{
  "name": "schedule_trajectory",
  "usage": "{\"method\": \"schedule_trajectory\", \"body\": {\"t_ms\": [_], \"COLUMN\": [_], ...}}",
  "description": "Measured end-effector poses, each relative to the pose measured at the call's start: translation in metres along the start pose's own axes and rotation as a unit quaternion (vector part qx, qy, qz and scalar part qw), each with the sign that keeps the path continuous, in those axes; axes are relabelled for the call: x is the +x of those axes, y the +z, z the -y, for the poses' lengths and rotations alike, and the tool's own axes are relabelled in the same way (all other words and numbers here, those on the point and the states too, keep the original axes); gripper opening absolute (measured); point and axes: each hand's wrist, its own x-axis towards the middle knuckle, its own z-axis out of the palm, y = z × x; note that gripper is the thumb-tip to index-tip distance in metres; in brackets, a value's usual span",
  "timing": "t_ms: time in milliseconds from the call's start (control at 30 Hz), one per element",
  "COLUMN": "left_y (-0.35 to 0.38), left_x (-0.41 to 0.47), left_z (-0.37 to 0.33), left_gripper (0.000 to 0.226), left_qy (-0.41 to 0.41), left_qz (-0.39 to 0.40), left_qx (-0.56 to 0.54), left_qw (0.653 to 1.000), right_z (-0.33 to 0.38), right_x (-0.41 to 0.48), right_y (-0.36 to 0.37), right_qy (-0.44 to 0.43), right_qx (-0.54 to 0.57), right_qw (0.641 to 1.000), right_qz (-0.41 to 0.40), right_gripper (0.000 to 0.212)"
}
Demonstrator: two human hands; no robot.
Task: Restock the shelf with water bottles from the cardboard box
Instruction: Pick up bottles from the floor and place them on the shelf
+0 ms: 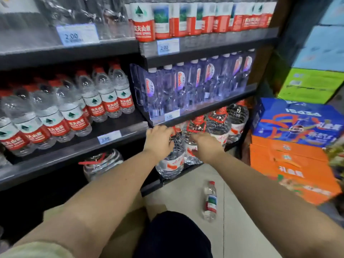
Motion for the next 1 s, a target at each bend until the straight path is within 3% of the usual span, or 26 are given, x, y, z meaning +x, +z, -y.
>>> {"method": "schedule_trajectory", "body": {"t_ms": [233,467,600,733,833,1000], "left_y": [0.116,0.235,0.296,0.354,0.395,0.432], "left_x": [-0.015,-0.033,-0.053,-0.066,-0.073,-0.08], "left_z": [-0.024,-0.02,-0.021,-0.02,-0.018,-0.02], "left_gripper": [0.031,0.034,0.033,0.037,0.039,0.034], "left_qy": [0.043,0.072,0.056,0.031,-0.022,-0.055], "left_qz": [0.156,0.233,0.25,0.286,0.338,0.326], "left_qx": [-0.003,-0.022,-0.041,-0.044,-0.047,-0.086], "left_qw": [0.987,0.97,0.966,0.957,0.94,0.94], "right_z": [-0.075,-0.119,-0.14,-0.154,-0.151,-0.139], "right_x": [-0.036,-0.072,-0.083,-0.077,-0.067,-0.063], "right_y": [0.1,0.233,0.307,0.375,0.415,0.452], "right_qy": [0.111,0.293,0.399,0.496,0.535,0.566], "right_qx": [0.041,0.165,0.242,0.252,0.257,0.231], "right_qw": [0.987,0.924,0.869,0.816,0.8,0.791], "right_qz": [0.109,0.183,0.168,0.156,0.092,0.031], "right_gripper": [0.045,0.035,0.046,0.049,0.061,0.073]}}
